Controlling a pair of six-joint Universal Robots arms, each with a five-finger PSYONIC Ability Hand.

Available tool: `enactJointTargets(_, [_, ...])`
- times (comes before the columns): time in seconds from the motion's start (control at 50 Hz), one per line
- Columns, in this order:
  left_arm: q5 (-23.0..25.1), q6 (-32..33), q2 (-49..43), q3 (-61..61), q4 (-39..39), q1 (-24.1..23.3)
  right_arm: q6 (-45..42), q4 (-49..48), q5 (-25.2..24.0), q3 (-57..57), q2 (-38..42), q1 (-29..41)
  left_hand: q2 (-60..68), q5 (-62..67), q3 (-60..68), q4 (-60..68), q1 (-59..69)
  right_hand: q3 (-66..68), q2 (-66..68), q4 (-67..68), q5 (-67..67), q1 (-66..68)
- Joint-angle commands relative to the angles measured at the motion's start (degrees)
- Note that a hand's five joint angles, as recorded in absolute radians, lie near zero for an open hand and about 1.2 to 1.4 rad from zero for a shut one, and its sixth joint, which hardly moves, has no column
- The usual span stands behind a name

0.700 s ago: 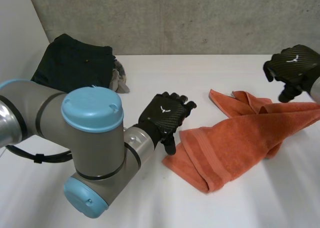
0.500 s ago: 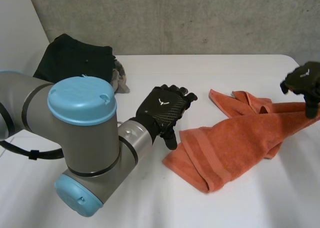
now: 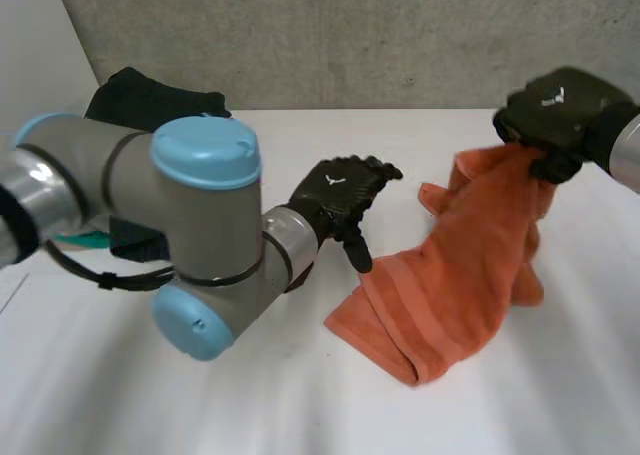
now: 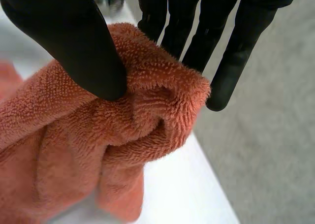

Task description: Fold the laundry.

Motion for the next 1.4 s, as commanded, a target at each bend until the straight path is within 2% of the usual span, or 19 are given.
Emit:
enactJointTargets(0.02, [0.8, -7.3, -9.1, 11.2, -11.2, -1.8, 8.1, 0.3, 0.8, 2.4, -8.0, 5.3, -1.6, -2.7, -1.9, -1.5, -1.3, 12.3, 13.3, 11.6, 15.5, 18.3])
enactJointTargets(0.12, [0.6, -10.7, -12.9, 15.2, -18.9, -4.9, 9.8, 0.2, 3.5, 3.4, -9.1, 8.0, -0.2, -1.2, -0.4, 0.0, 0.2, 12.3, 13.3, 11.6, 15.5, 18.3])
enactJointTargets(0.14, [0.0, -10.7, -13.0, 15.1, -19.2, -5.1, 9.7, 0.2, 3.7, 3.6, -9.0, 8.3, 9.4, 8.3, 9.2, 9.6, 9.8, 12.3, 13.3, 11.6, 15.5, 18.3])
enactJointTargets(0.16, [-1.9, -11.0, -12.7, 14.9, -18.9, -5.0, 9.5, 0.0, 4.2, 4.0, -9.0, 8.9, 34.3, 33.3, 34.1, 34.5, 34.7, 12.3, 13.3, 11.6, 15.5, 18.3])
enactJointTargets(0.2, [-6.4, -11.4, -11.1, 14.5, -17.7, -4.4, 9.3, -0.5, 4.9, 4.5, -8.6, 8.5, 68.0, 66.9, 67.8, 68.2, 68.4, 12.3, 13.3, 11.6, 15.5, 18.3])
enactJointTargets(0.22, [-10.1, -11.8, -9.8, 14.2, -17.0, -3.8, 9.1, -0.9, 5.2, 4.4, -7.7, 8.0, 68.4, 67.3, 68.1, 68.5, 68.7, 12.3, 13.3, 11.6, 15.5, 18.3])
enactJointTargets(0.3, [-17.2, -11.7, -3.9, 15.0, -15.1, -0.3, 9.3, -3.0, 6.7, 3.5, -5.9, 7.1, 68.4, 67.3, 68.1, 68.5, 68.7, 12.3, 13.3, 11.6, 15.5, 18.3])
enactJointTargets(0.42, [-13.6, -7.5, 3.3, 18.5, -12.1, 4.4, 11.3, -10.0, 9.0, 2.9, -4.5, 6.0, 68.4, 67.3, 68.1, 68.5, 68.7, 12.3, 13.3, 11.6, 15.5, 18.3])
enactJointTargets(0.54, [-13.0, -2.8, 7.0, 15.5, -11.9, 4.9, 17.5, -9.8, 8.5, 6.9, -6.1, 7.8, 68.4, 67.3, 68.1, 68.5, 68.7, 12.3, 13.3, 11.6, 15.5, 18.3])
enactJointTargets(0.68, [-16.3, 9.3, 11.0, -5.4, -11.3, 5.5, 18.2, -5.9, 7.4, 25.7, -5.3, 12.5, 68.4, 67.3, 68.1, 68.5, 68.7, 12.3, 13.3, 11.6, 15.5, 18.3])
enactJointTargets(0.72, [-15.4, 12.1, 11.4, -10.4, -9.1, 5.5, 16.7, -6.6, 7.4, 28.6, -3.3, 12.5, 68.4, 67.3, 68.1, 68.5, 68.7, -11.8, -10.9, -12.5, -8.7, -5.8])
enactJointTargets(0.76, [-13.5, 14.5, 11.4, -14.9, -6.6, 5.0, 14.8, -7.3, 7.5, 28.2, -1.6, 11.5, 68.4, 67.3, 68.1, 68.5, 68.7, -44.9, -44.0, -45.6, -41.8, -38.9])
enactJointTargets(0.8, [-12.2, 16.1, 11.1, -17.2, -5.3, 4.9, 14.4, -7.0, 7.2, 24.2, -1.4, 10.2, 63.2, 62.2, 63.0, 63.4, 63.6, -57.3, -56.4, -58.0, -54.2, -51.3])
enactJointTargets(0.82, [-12.2, 16.3, 11.1, -17.6, -5.2, 5.0, 14.4, -6.9, 7.1, 22.9, -1.4, 10.0, 58.5, 57.4, 58.3, 58.7, 58.9, -57.6, -56.7, -58.4, -54.5, -51.7])
enactJointTargets(0.88, [-12.0, 16.8, 11.6, -19.1, -5.5, 6.2, 13.6, -5.7, 5.7, 16.3, -1.3, 9.5, 23.9, 22.8, 23.7, 24.1, 24.3, -57.5, -56.6, -58.2, -54.4, -51.5])
enactJointTargets(0.9, [-11.9, 16.9, 11.7, -19.4, -5.5, 6.6, 13.0, -5.2, 5.2, 14.8, -1.1, 9.4, 21.1, 20.1, 20.9, 21.3, 21.5, -57.3, -56.4, -58.0, -54.2, -51.3])
enactJointTargets(1.08, [-10.5, 16.7, 15.4, -24.4, -5.4, 11.5, -5.6, -3.2, -6.1, 5.2, 6.3, 8.9, 10.0, 8.9, 9.8, 10.2, 10.4, -51.6, -50.7, -52.3, -48.5, -45.6])
enactJointTargets(1.18, [-8.7, 16.6, 17.8, -28.4, -3.8, 14.8, -18.0, -0.5, -6.1, 1.0, 13.7, 9.9, 7.0, 5.9, 6.8, 7.2, 7.4, -44.0, -43.1, -44.8, -40.9, -38.1])
enactJointTargets(1.4, [-2.7, 13.7, 12.5, -28.1, -2.6, 15.4, -25.1, -0.9, -8.6, -3.8, 24.6, 13.0, 6.3, 5.2, 6.1, 6.5, 6.7, -41.8, -40.9, -42.6, -38.7, -35.9])
